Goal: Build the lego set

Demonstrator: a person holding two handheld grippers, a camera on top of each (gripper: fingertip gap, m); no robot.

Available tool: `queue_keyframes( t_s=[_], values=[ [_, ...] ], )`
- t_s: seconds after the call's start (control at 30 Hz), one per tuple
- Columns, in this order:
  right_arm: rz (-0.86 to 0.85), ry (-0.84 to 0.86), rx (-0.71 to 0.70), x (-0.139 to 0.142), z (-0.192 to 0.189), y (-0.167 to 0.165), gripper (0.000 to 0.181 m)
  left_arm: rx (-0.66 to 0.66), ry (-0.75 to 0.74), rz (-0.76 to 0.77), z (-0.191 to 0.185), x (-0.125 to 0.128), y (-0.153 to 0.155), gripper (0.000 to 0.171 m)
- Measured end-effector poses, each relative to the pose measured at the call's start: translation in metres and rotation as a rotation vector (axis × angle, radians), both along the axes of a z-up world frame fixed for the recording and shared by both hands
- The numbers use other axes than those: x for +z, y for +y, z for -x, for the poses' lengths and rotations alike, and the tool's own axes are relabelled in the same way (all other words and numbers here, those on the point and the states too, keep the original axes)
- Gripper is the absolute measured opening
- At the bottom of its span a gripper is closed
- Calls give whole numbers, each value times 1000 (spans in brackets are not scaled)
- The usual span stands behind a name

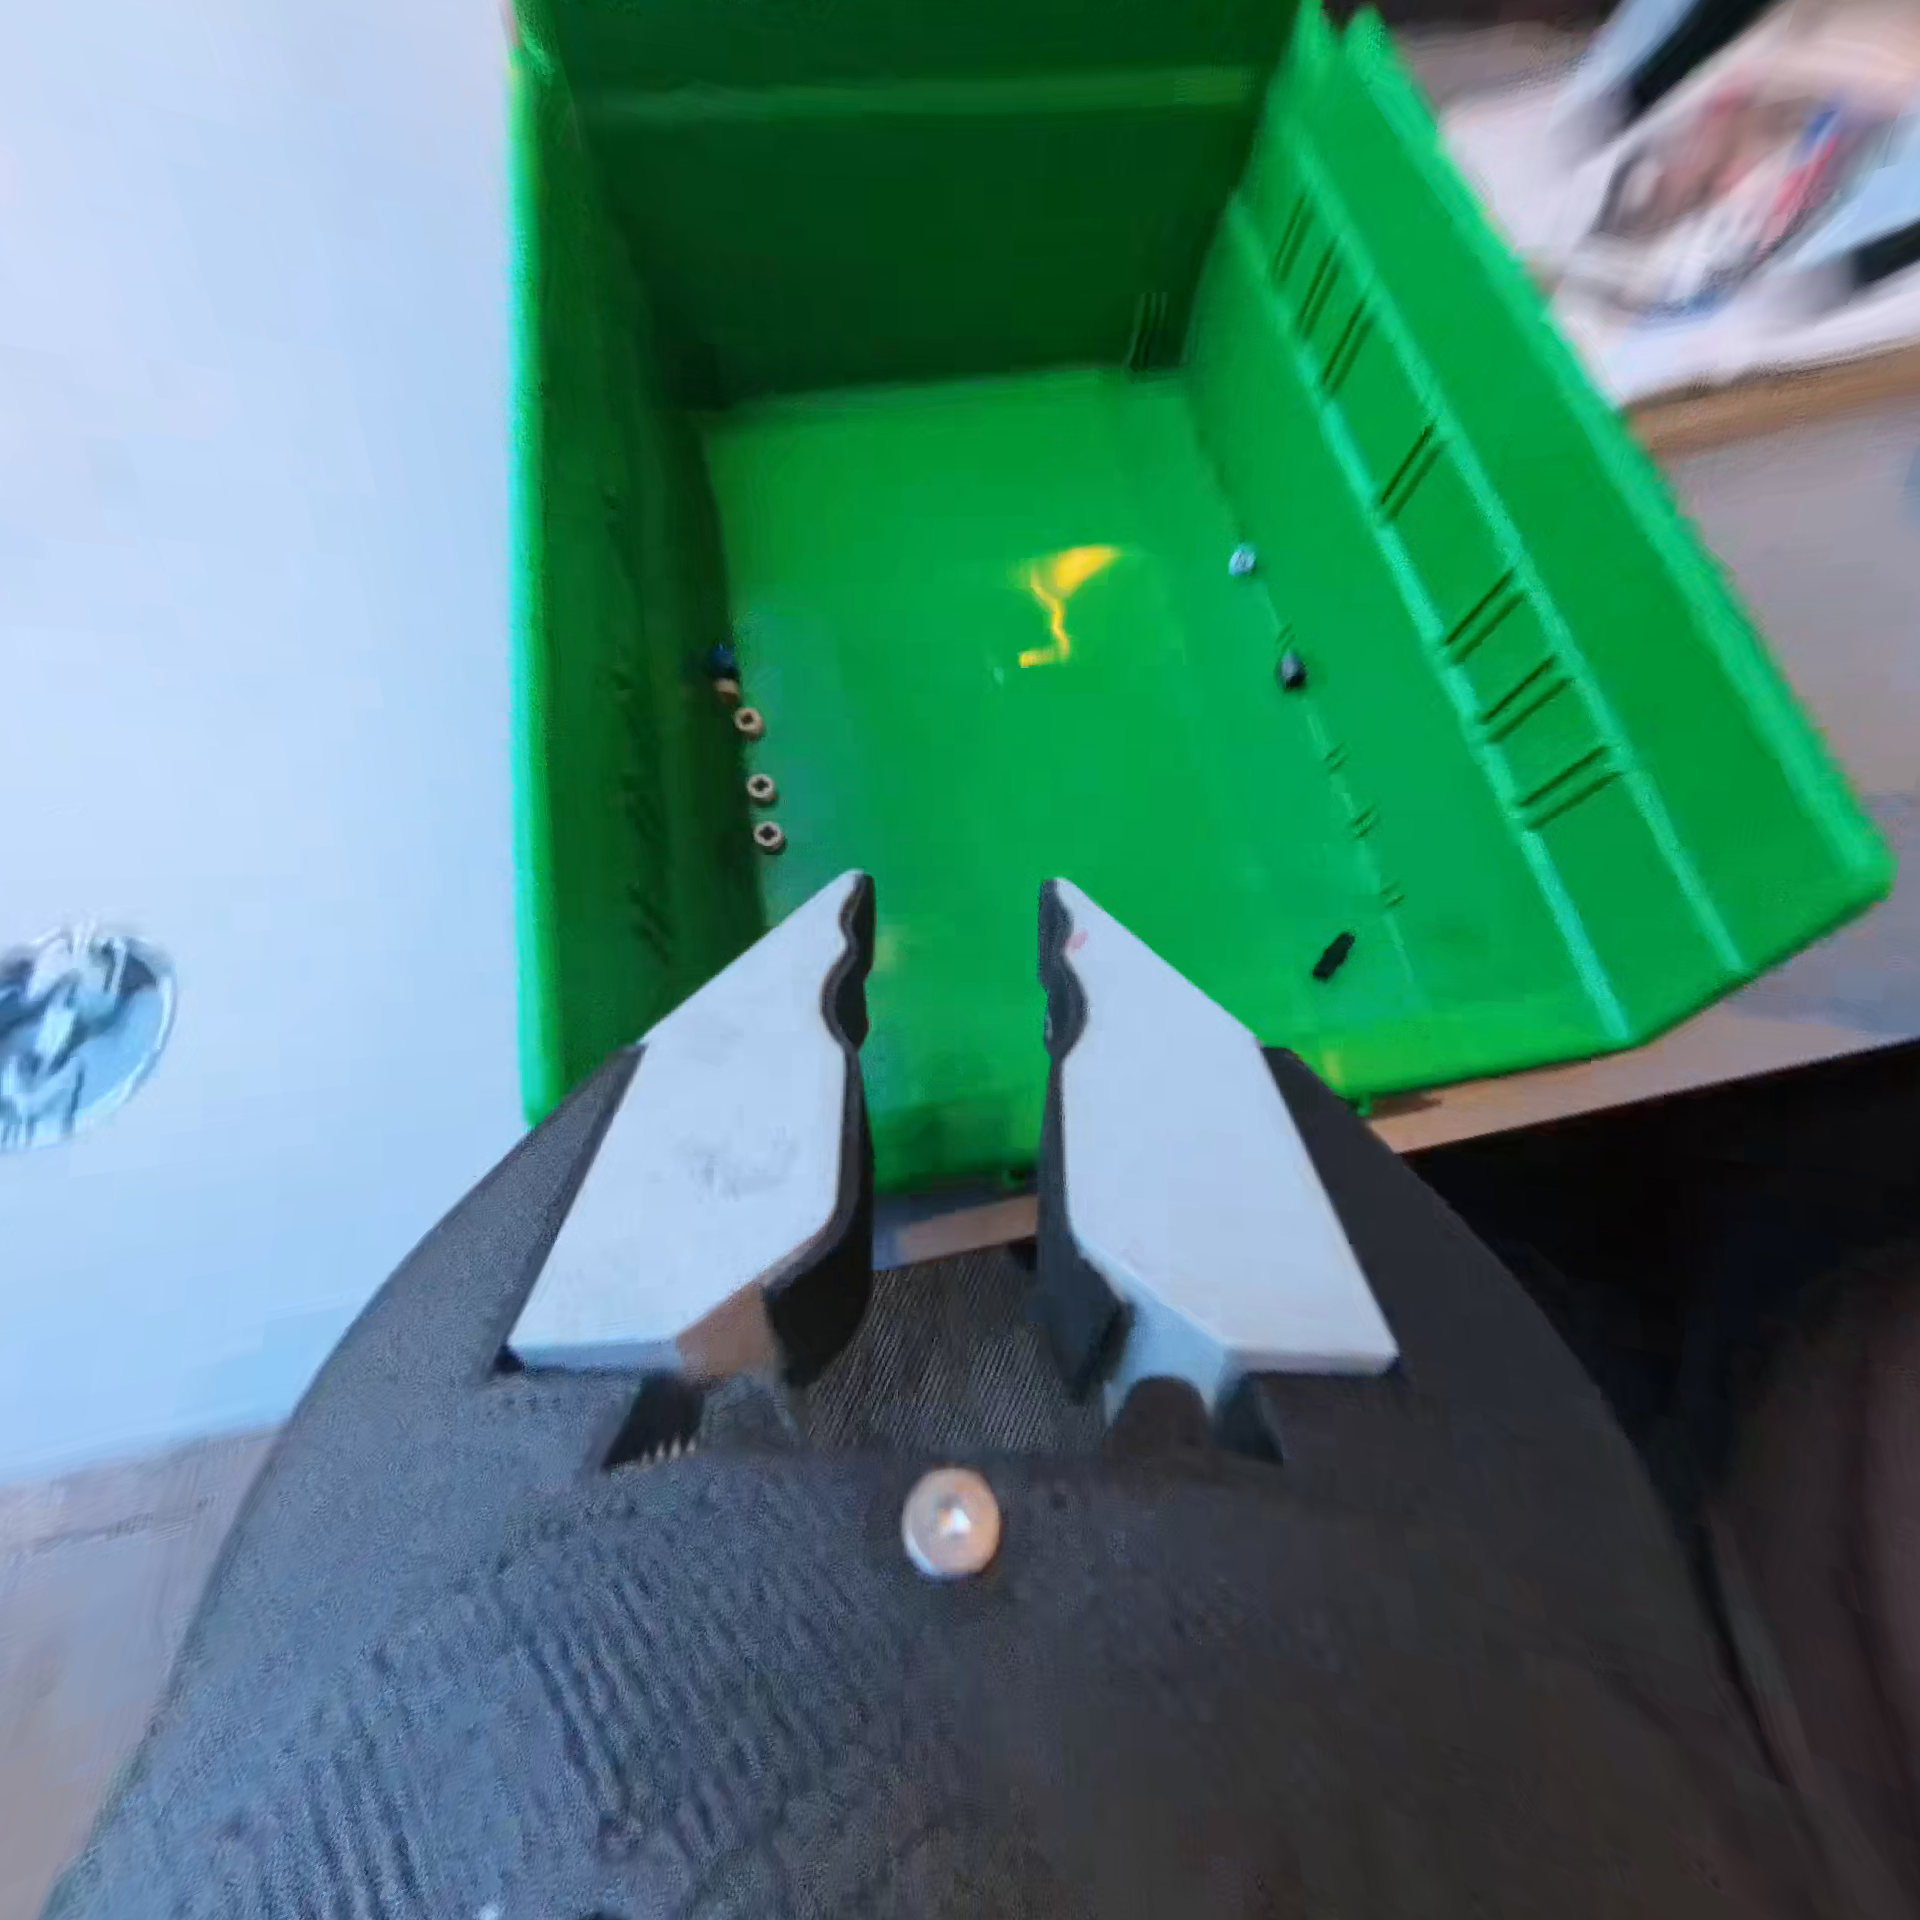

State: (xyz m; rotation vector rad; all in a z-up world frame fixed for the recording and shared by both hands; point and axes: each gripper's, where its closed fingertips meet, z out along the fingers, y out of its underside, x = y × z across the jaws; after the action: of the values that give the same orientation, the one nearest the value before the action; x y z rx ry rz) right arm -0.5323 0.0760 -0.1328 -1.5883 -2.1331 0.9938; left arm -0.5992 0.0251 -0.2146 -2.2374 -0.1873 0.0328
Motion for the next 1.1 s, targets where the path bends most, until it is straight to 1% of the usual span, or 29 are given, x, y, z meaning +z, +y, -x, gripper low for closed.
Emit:
queue_keyframes(
  t_s=[0.07,0.13,0.17,0.23,0.3,0.37,0.43,0.47,0.53,0.57,0.6,0.67,0.73,0.8,0.83,0.9,0.93,1.0,1.1],
  values=[
    [-10,113,-19,24,-46,8,30,-41,54,208,7,-16,8,27],
    [-6,220,-50,36,-92,16,30,-83,200,385,21,-21,13,25],
    [0,258,-68,37,-112,21,29,-113,273,462,27,-20,16,23],
    [30,278,-99,29,-148,30,28,-233,366,590,28,-21,26,22],
    [87,282,-118,19,-175,34,30,-362,451,756,30,-25,31,23],
    [139,299,-128,10,-195,36,30,-543,542,920,31,-30,33,25],
    [178,320,-130,3,-211,35,31,-713,569,1062,30,-40,30,32],
    [194,326,-127,0,-218,34,31,-756,585,1133,34,-45,28,28],
    [207,333,-125,-7,-233,34,31,-788,650,1257,49,-54,24,23],
    [204,334,-134,-10,-240,36,31,-799,685,1303,57,-57,22,17],
    [199,334,-146,-13,-247,40,31,-808,714,1332,62,-58,21,10],
    [204,336,-164,-16,-259,46,31,-823,702,1348,61,-63,21,9],
    [212,348,-186,-15,-269,53,30,-803,668,1371,60,-68,19,12],
    [215,350,-202,-15,-277,59,30,-800,677,1394,62,-68,20,6],
    [211,345,-215,-16,-280,63,30,-801,698,1380,63,-68,24,0],
    [217,350,-233,-16,-285,67,29,-802,668,1366,58,-68,27,0],
    [227,352,-235,-16,-286,67,29,-803,636,1341,51,-68,30,0],
    [228,345,-237,-18,-287,67,29,-833,540,1244,28,-67,40,0],
    [194,335,-244,-21,-287,69,29,-807,544,1165,20,-55,55,0]
  ],
)
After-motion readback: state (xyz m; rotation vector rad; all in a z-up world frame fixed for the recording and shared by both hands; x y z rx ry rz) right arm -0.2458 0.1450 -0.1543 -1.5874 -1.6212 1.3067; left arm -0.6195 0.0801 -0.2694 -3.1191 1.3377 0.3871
